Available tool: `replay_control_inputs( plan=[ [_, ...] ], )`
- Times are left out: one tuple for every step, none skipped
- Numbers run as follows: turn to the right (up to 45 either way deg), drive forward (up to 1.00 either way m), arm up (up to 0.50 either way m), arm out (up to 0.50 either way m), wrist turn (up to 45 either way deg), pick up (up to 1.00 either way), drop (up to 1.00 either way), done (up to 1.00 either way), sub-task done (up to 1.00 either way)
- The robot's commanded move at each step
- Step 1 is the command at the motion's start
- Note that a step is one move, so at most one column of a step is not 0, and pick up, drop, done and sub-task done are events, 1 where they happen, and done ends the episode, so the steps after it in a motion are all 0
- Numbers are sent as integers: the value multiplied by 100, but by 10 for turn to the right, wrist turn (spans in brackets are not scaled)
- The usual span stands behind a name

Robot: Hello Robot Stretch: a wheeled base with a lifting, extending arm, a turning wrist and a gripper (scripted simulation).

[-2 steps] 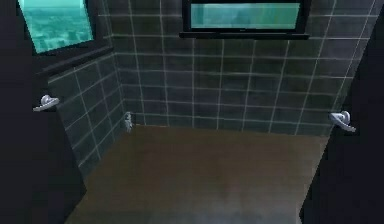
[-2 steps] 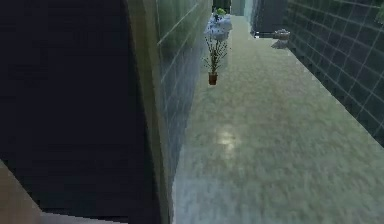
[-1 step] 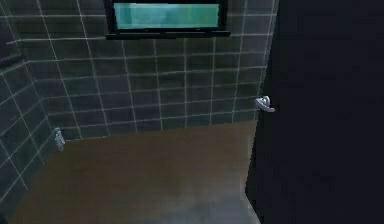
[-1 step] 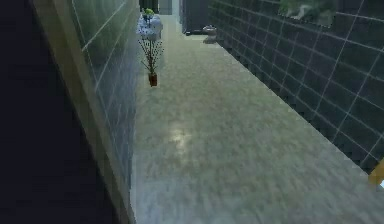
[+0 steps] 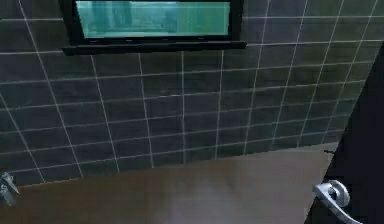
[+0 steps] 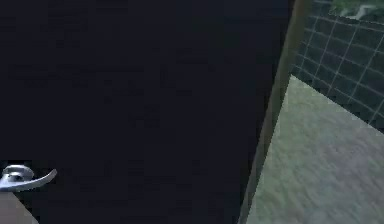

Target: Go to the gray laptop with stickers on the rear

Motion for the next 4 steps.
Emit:
replay_control_inputs(
  plan=[
    [-210,0,0,0,0,0,0,0,0],
    [0,75,0,0,0,0,0,0,0],
    [450,0,0,0,0,0,0,0,0],
    [60,0,0,0,0,0,0,0,0]
  ],
)
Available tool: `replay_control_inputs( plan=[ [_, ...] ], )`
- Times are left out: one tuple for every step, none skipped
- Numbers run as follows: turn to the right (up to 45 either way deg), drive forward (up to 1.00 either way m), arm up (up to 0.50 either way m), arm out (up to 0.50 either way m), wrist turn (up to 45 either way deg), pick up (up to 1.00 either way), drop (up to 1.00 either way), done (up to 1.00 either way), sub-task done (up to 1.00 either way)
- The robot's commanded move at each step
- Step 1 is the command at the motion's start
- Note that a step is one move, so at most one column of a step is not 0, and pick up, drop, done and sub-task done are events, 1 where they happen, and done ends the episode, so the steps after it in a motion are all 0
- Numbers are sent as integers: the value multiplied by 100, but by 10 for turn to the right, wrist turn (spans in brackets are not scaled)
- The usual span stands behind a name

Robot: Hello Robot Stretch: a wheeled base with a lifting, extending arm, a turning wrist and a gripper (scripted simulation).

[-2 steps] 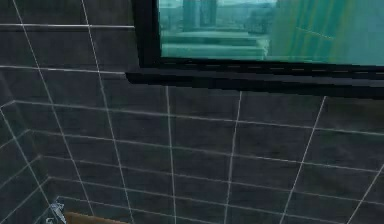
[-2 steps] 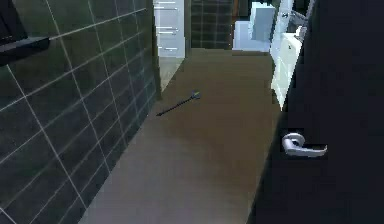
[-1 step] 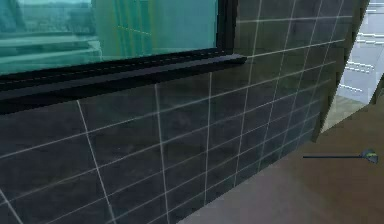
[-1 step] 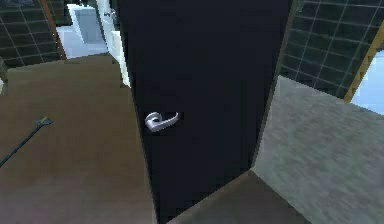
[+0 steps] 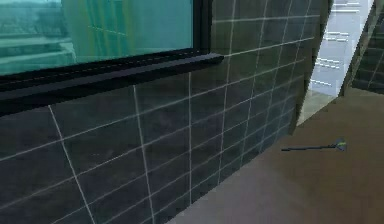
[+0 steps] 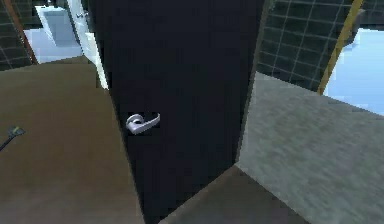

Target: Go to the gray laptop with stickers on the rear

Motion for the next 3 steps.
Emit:
replay_control_inputs(
  plan=[
    [0,40,0,0,0,0,0,0,0],
    [450,0,0,0,0,0,0,0,0],
    [30,0,0,0,0,0,0,0,0]
  ],
)
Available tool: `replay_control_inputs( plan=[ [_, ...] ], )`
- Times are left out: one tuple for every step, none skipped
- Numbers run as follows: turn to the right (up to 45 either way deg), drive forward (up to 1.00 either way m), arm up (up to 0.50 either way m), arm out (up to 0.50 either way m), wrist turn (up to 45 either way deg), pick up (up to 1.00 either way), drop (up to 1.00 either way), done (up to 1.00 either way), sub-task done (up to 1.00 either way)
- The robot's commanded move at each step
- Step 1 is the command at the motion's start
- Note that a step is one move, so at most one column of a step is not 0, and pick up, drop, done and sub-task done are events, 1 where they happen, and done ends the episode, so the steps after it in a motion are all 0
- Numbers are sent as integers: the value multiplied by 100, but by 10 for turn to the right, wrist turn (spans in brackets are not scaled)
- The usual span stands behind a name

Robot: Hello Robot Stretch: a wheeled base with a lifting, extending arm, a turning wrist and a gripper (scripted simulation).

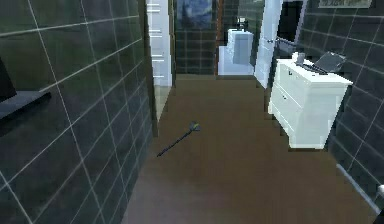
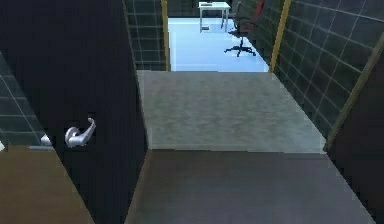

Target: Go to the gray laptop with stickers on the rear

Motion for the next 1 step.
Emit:
replay_control_inputs(
  plan=[
    [0,75,0,0,0,0,0,0,0]
  ],
)
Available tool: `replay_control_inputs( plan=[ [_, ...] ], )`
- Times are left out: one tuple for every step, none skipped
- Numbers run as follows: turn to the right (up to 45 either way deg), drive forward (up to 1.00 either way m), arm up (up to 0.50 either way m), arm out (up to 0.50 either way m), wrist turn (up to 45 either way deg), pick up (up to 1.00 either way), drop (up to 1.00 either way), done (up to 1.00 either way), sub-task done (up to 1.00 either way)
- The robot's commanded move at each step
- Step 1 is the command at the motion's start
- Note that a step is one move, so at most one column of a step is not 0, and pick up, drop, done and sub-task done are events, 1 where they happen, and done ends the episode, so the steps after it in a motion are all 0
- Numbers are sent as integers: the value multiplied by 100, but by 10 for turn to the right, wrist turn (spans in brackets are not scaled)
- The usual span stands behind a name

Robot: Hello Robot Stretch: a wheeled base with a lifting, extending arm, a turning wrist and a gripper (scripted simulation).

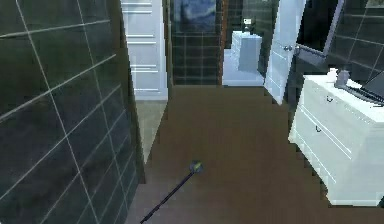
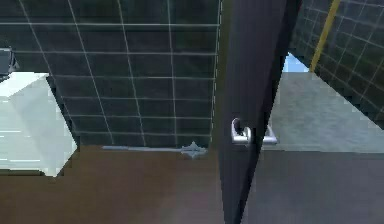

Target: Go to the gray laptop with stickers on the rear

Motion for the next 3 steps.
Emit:
replay_control_inputs(
  plan=[
    [450,0,0,0,0,0,0,0,0],
    [30,0,0,0,0,0,0,0,0],
    [0,90,0,0,0,0,0,0,0]
  ],
)
